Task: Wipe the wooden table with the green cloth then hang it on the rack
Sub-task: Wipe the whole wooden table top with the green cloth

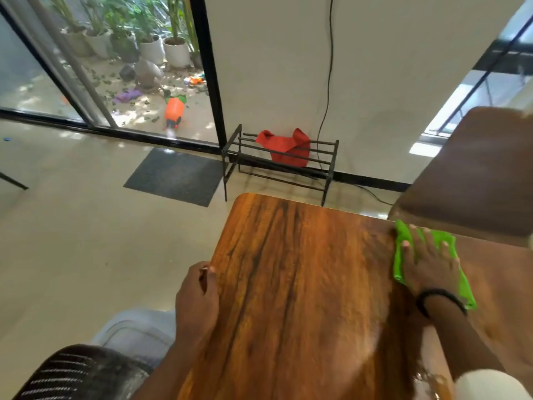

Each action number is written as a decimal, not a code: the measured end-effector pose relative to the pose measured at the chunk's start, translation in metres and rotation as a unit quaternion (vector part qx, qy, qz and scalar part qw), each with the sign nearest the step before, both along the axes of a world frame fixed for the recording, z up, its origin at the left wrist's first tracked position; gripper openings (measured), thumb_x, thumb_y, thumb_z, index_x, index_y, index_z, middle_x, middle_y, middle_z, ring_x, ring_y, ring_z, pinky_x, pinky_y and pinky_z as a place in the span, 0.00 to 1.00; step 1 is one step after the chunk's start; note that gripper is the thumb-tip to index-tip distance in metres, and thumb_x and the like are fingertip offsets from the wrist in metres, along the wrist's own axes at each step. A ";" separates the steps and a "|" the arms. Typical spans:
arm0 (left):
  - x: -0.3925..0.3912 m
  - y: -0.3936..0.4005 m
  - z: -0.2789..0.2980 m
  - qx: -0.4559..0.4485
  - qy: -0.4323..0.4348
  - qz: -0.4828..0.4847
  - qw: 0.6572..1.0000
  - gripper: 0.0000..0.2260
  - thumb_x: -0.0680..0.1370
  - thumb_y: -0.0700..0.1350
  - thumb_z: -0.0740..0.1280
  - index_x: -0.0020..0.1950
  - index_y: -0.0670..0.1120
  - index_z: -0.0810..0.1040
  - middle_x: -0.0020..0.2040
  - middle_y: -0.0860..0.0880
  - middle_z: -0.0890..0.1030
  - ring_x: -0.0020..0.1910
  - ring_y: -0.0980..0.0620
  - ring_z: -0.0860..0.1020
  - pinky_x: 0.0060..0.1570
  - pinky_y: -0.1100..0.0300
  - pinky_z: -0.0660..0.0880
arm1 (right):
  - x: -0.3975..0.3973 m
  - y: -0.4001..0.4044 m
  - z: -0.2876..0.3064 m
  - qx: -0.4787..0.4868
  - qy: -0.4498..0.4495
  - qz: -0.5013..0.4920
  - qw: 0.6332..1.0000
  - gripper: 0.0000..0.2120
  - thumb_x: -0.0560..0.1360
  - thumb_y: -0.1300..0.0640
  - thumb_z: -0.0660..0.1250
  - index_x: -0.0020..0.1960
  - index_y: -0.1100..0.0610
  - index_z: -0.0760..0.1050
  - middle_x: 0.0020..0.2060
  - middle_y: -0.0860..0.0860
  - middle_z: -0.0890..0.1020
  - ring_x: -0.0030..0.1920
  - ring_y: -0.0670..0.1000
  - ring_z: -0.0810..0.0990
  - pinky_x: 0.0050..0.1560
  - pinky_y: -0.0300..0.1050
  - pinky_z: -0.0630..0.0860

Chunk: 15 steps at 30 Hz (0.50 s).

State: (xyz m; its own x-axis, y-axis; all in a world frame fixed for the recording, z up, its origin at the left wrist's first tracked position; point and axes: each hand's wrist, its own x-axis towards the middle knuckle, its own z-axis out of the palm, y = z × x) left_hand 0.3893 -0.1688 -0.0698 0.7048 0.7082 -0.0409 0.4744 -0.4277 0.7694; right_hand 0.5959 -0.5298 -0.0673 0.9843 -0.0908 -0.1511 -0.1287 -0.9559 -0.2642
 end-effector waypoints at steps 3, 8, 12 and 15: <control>0.001 0.000 -0.005 0.008 0.010 -0.004 1.000 0.08 0.82 0.50 0.58 0.57 0.51 0.74 0.47 0.52 0.79 0.46 0.50 0.76 0.46 0.56 0.70 | -0.010 -0.007 0.000 -0.011 0.014 -0.038 0.999 0.25 0.82 0.41 0.44 0.79 0.41 0.47 0.79 0.49 0.52 0.78 0.61 0.48 0.75 0.64 0.46; -0.001 -0.003 -0.007 0.013 0.016 -0.016 1.000 0.11 0.82 0.52 0.56 0.60 0.50 0.73 0.49 0.54 0.77 0.48 0.51 0.76 0.49 0.56 0.70 | -0.061 0.125 -0.011 0.010 -0.012 0.124 0.992 0.26 0.81 0.40 0.41 0.79 0.42 0.45 0.79 0.48 0.49 0.78 0.61 0.45 0.76 0.63 0.43; -0.001 -0.004 -0.006 0.029 0.017 -0.023 0.999 0.12 0.82 0.50 0.58 0.62 0.49 0.73 0.53 0.52 0.78 0.51 0.51 0.75 0.52 0.57 0.69 | -0.141 0.220 -0.003 0.047 -0.009 0.285 0.957 0.25 0.82 0.41 0.45 0.78 0.39 0.48 0.79 0.45 0.49 0.78 0.57 0.42 0.76 0.61 0.37; -0.002 -0.004 -0.009 0.038 0.016 -0.032 0.999 0.14 0.82 0.51 0.58 0.64 0.48 0.73 0.57 0.48 0.79 0.55 0.47 0.77 0.56 0.55 0.70 | -0.140 0.212 0.000 0.054 -0.013 0.354 0.934 0.24 0.82 0.40 0.45 0.78 0.37 0.48 0.79 0.43 0.51 0.79 0.55 0.43 0.76 0.60 0.37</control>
State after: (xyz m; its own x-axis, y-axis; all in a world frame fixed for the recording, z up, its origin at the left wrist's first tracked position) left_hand 0.3875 -0.1728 -0.0786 0.7479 0.6637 -0.0116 0.4679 -0.5147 0.7185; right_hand 0.4561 -0.3179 -0.0673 0.7953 0.5984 -0.0972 0.5329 -0.7664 -0.3586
